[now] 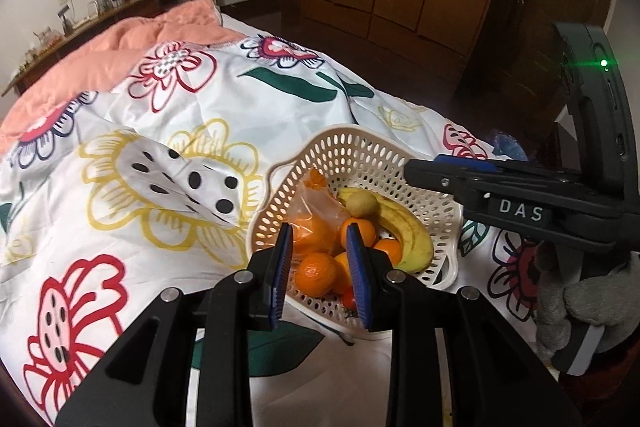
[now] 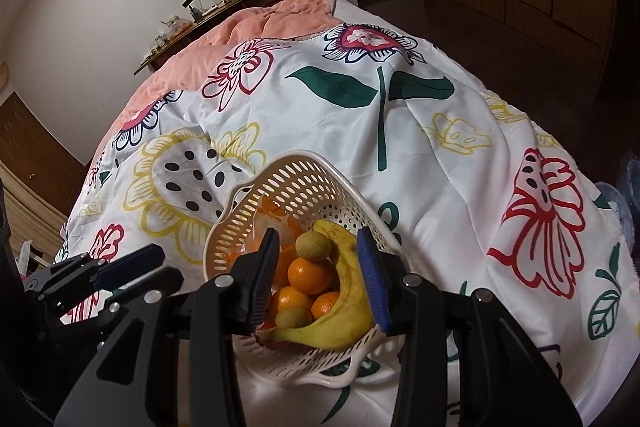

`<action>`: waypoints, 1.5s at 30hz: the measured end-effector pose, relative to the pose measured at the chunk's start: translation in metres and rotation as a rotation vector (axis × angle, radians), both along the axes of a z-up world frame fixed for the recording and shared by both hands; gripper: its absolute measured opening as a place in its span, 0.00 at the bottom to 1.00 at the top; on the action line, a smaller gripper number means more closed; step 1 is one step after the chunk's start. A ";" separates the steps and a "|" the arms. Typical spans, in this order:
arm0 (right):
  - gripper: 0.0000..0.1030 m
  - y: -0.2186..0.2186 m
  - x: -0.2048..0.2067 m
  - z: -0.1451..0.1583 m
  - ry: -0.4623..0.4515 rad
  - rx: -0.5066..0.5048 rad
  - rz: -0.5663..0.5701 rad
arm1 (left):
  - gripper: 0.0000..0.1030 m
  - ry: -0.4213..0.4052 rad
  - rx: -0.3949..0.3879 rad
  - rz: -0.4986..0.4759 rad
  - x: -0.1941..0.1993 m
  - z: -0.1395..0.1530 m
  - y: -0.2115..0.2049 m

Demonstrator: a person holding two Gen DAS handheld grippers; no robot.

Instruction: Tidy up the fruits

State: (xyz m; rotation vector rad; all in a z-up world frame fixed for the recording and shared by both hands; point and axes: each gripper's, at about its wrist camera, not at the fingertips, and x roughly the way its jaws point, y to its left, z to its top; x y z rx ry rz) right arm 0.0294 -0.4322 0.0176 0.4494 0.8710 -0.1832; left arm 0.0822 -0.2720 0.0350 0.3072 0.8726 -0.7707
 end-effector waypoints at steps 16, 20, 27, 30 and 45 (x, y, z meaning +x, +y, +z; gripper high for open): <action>0.40 0.015 -0.032 0.013 0.003 -0.060 0.036 | 0.27 -0.124 0.030 0.050 -0.041 0.012 0.020; 0.40 0.019 -0.043 0.014 0.008 -0.080 0.045 | 0.27 -0.180 0.046 0.075 -0.055 0.015 0.022; 0.50 0.030 -0.066 0.012 -0.003 -0.184 0.053 | 0.28 -0.250 0.044 0.132 -0.073 0.020 0.030; 0.53 0.035 -0.071 0.008 0.000 -0.209 0.079 | 0.38 -0.251 0.043 0.147 -0.080 0.021 0.033; 0.88 0.042 -0.083 -0.005 -0.001 -0.249 0.128 | 0.97 -0.371 0.040 0.219 -0.102 0.032 0.042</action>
